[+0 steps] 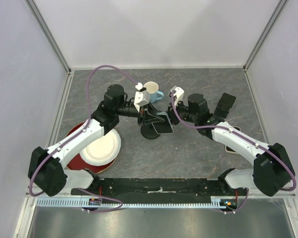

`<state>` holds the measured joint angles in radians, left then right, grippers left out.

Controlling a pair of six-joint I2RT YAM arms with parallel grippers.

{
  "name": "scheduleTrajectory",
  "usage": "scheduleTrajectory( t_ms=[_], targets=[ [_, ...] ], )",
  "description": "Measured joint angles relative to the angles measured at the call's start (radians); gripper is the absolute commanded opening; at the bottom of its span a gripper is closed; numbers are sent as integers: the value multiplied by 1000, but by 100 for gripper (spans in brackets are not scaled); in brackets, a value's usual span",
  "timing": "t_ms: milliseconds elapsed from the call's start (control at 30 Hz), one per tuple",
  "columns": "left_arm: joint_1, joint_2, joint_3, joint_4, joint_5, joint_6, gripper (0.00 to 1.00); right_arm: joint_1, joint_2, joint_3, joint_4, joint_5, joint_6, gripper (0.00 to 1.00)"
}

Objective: Place the phone on the phone stand

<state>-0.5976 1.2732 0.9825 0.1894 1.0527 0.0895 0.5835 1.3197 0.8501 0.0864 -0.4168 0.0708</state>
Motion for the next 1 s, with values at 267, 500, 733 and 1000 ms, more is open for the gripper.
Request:
scheduleTrajectory(
  t_ms=[267, 500, 733, 1000],
  targets=[
    [0, 167, 186, -208, 24, 206, 2, -30, 2, 4, -12, -40, -6, 0],
    [30, 237, 272, -362, 79, 310, 2, -40, 6, 7, -18, -79, -24, 0],
    [87, 268, 278, -399, 106, 351, 2, -50, 34, 32, -23, -118, -36, 0],
    [97, 288, 278, -388, 141, 353, 2, -52, 38, 35, -24, -134, -43, 0]
  ],
)
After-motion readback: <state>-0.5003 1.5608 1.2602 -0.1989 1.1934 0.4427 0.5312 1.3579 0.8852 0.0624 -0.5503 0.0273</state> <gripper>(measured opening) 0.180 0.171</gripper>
